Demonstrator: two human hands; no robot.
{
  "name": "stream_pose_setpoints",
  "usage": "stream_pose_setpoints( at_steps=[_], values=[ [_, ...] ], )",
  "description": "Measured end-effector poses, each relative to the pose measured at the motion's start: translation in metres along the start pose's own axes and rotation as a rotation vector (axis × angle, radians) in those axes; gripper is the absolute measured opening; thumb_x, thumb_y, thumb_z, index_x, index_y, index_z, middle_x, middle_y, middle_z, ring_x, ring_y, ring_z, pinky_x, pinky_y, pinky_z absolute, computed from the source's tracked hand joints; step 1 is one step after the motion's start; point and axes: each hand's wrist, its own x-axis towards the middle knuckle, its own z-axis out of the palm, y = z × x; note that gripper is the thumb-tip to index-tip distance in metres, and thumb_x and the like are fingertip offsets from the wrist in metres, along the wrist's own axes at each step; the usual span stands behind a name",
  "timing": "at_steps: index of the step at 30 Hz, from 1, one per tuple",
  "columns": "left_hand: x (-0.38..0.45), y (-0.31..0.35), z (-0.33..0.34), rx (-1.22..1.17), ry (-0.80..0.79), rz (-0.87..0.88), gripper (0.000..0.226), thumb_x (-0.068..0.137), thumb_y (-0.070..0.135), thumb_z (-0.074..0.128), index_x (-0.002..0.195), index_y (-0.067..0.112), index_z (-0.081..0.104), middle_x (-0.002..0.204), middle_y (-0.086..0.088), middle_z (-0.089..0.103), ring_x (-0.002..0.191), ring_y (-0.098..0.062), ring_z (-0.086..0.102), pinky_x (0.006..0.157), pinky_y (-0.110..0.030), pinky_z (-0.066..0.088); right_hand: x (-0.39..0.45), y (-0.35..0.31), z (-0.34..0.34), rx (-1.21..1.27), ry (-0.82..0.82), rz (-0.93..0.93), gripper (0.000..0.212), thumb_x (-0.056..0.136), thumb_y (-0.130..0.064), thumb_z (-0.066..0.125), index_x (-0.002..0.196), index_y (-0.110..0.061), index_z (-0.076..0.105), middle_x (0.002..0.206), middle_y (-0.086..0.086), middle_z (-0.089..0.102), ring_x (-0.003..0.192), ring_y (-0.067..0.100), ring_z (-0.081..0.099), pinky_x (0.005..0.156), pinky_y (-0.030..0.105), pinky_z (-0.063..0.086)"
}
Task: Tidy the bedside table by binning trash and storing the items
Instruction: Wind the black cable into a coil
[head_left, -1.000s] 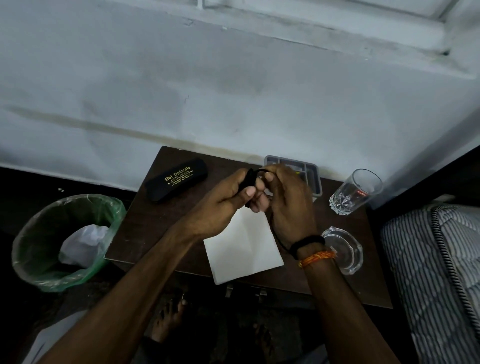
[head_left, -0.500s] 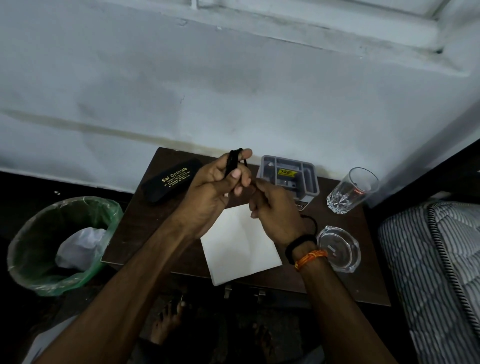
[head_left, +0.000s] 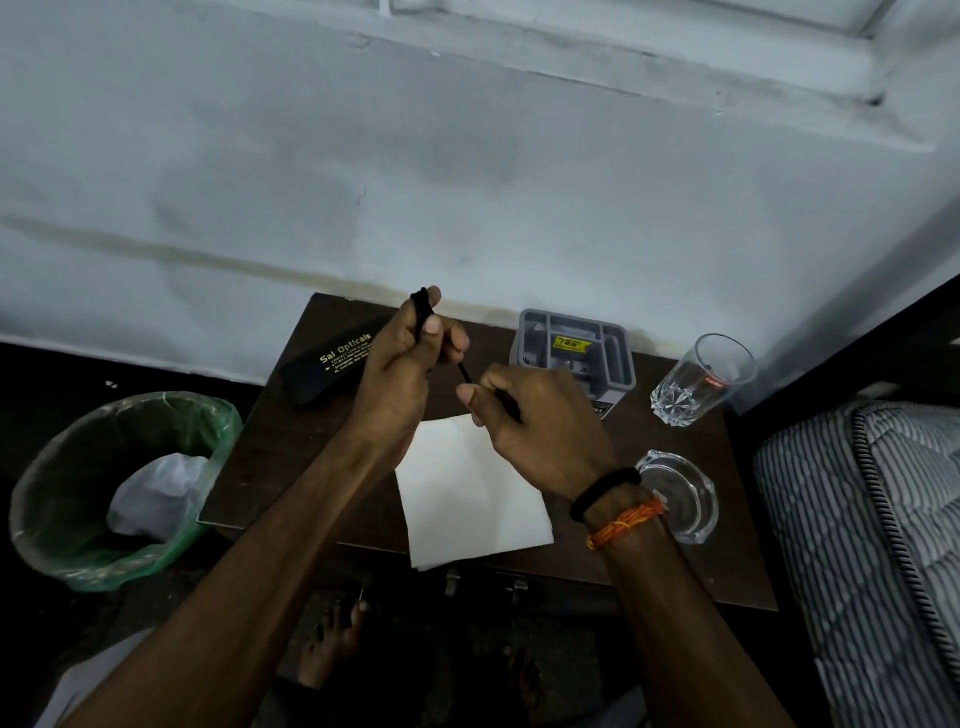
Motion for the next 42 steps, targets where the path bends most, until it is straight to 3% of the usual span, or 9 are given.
stream_pose_setpoints(
  at_steps=[8,14,19,23,25,28,33,38,42],
  values=[
    [0.004,0.012,-0.001,-0.458,0.031,-0.143,0.021,0.104,0.001,0.035,0.120,-0.003,0.048,0.074,-0.003,0.061,0.068,-0.011,0.058,0.067,-0.021,0.048,-0.004,0.004,0.001,-0.149,-0.112,0.070,0.035,0.103,-0.038,0.046,0.089,-0.014,0.067,0.083,0.004,0.072,0.075,0.020,0.065,0.074,0.037,0.055],
    [-0.002,0.004,0.005,-0.080,-0.001,-0.057,0.028,0.104,0.002,0.040,0.129,-0.002,0.048,0.087,-0.008,0.065,0.080,-0.016,0.064,0.087,-0.035,0.051,-0.004,-0.007,0.003,-0.073,-0.144,-0.007,0.025,0.097,-0.024,0.051,0.082,-0.012,0.067,0.078,0.005,0.071,0.067,0.020,0.062,0.067,0.039,0.053],
    [-0.009,0.001,0.004,0.166,-0.114,-0.044,0.037,0.103,0.007,0.045,0.098,0.037,0.067,0.090,0.008,0.072,0.099,-0.005,0.066,0.105,-0.033,0.044,-0.006,-0.006,-0.008,0.048,0.065,-0.078,0.017,0.098,-0.022,0.056,0.081,-0.023,0.054,0.063,-0.006,0.054,0.053,0.012,0.048,0.053,0.027,0.037],
    [-0.010,-0.002,0.003,0.127,-0.323,-0.131,0.023,0.103,0.005,0.041,0.113,0.010,0.062,0.098,-0.005,0.068,0.098,-0.009,0.067,0.086,-0.022,0.052,-0.003,-0.006,-0.013,0.084,0.223,-0.100,0.017,0.100,-0.023,0.056,0.090,-0.012,0.065,0.072,-0.004,0.063,0.064,0.015,0.058,0.060,0.033,0.046],
    [-0.011,0.000,0.003,0.112,-0.410,-0.117,0.026,0.104,0.016,0.039,0.108,0.008,0.063,0.093,-0.013,0.066,0.093,-0.018,0.067,0.080,-0.031,0.054,-0.002,-0.002,-0.015,0.095,0.293,-0.079,0.017,0.099,-0.020,0.057,0.091,-0.010,0.067,0.076,0.000,0.067,0.070,0.017,0.062,0.066,0.035,0.050],
    [-0.012,0.001,0.003,0.162,-0.520,-0.082,0.032,0.104,0.024,0.035,0.100,0.010,0.064,0.074,-0.016,0.059,0.078,-0.031,0.055,0.078,-0.059,0.043,-0.002,0.004,-0.020,0.094,0.409,-0.058,0.013,0.097,-0.017,0.062,0.087,-0.010,0.068,0.079,0.000,0.068,0.074,0.011,0.060,0.069,0.017,0.045],
    [-0.012,0.003,0.005,-0.004,-0.520,-0.127,0.032,0.101,0.021,0.035,0.097,0.001,0.060,0.059,-0.004,0.041,0.058,-0.016,0.039,0.063,-0.023,0.040,0.000,0.010,-0.016,0.131,0.406,0.030,0.017,0.098,-0.021,0.060,0.083,-0.016,0.064,0.074,-0.011,0.062,0.069,0.004,0.055,0.064,0.012,0.038],
    [-0.011,0.007,0.004,-0.185,-0.475,-0.189,0.035,0.099,0.019,0.039,0.105,-0.005,0.064,0.057,-0.003,0.032,0.055,-0.013,0.033,0.059,-0.026,0.032,0.000,0.016,-0.006,0.156,0.274,0.109,0.019,0.103,-0.016,0.049,0.086,-0.022,0.057,0.068,-0.009,0.056,0.064,0.012,0.055,0.062,0.028,0.042],
    [-0.011,0.007,0.004,-0.296,-0.453,-0.232,0.036,0.100,0.021,0.042,0.109,-0.003,0.068,0.059,-0.001,0.033,0.056,-0.011,0.034,0.060,-0.024,0.035,0.000,0.015,0.000,0.223,0.163,0.168,0.025,0.102,-0.013,0.045,0.117,-0.015,0.065,0.072,-0.001,0.065,0.059,0.007,0.054,0.064,0.031,0.051]
  ],
)
